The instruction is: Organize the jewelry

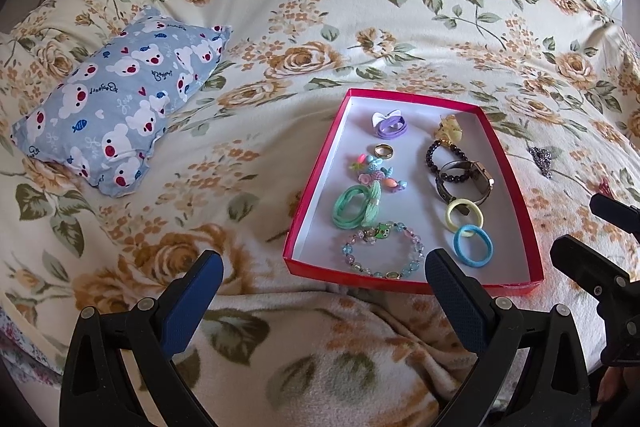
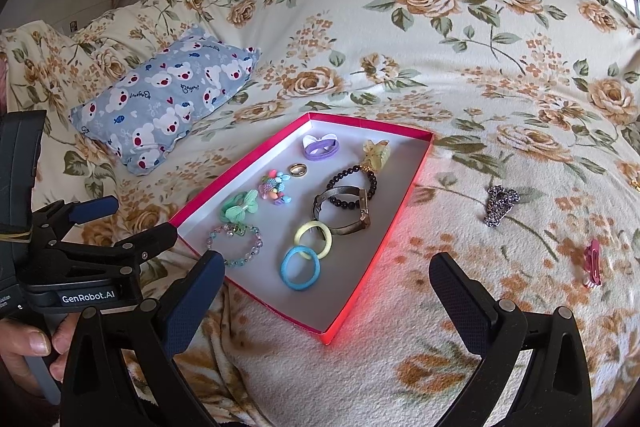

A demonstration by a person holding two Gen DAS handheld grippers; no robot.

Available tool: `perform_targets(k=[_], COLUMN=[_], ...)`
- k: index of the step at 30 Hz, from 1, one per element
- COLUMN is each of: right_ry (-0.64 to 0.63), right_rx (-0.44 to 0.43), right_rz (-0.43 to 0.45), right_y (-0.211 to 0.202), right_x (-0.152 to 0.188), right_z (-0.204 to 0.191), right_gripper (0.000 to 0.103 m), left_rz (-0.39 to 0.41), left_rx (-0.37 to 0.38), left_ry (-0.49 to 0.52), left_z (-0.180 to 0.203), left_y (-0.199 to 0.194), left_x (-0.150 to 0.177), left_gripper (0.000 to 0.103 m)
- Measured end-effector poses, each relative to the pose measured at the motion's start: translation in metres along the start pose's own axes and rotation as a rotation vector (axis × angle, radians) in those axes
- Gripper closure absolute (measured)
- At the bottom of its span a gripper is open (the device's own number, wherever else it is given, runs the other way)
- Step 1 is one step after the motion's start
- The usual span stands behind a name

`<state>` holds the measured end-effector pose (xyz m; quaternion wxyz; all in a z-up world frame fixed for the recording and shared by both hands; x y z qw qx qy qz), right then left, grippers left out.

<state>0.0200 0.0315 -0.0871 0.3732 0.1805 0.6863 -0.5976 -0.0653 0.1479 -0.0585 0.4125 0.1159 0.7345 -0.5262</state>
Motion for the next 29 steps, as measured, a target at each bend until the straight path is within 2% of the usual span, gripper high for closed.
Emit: perform_targets(k=[29], right_ry=[0.017], right_rx=[-0.016], right_rz=[-0.02], right_y=[0.0053], right_x=[0.0043], right_z=[0.0041], right_gripper=[0.0], left_rz=[-0.022], left_rx=[0.014], left_ry=[0.013], left_z=[0.0081], left_y=[0.0084], left_x=[-0.0033], left_gripper=[0.001])
Point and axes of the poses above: each gripper's, at about its wrist camera, not at the fingertips, and y roughly the way its jaws point, z to its right, x to its underside, the point moved 10 cm from there along y, roughly the way its jaws point, and after that the axes turned 1 degree about -y, right-handed, at the moved point
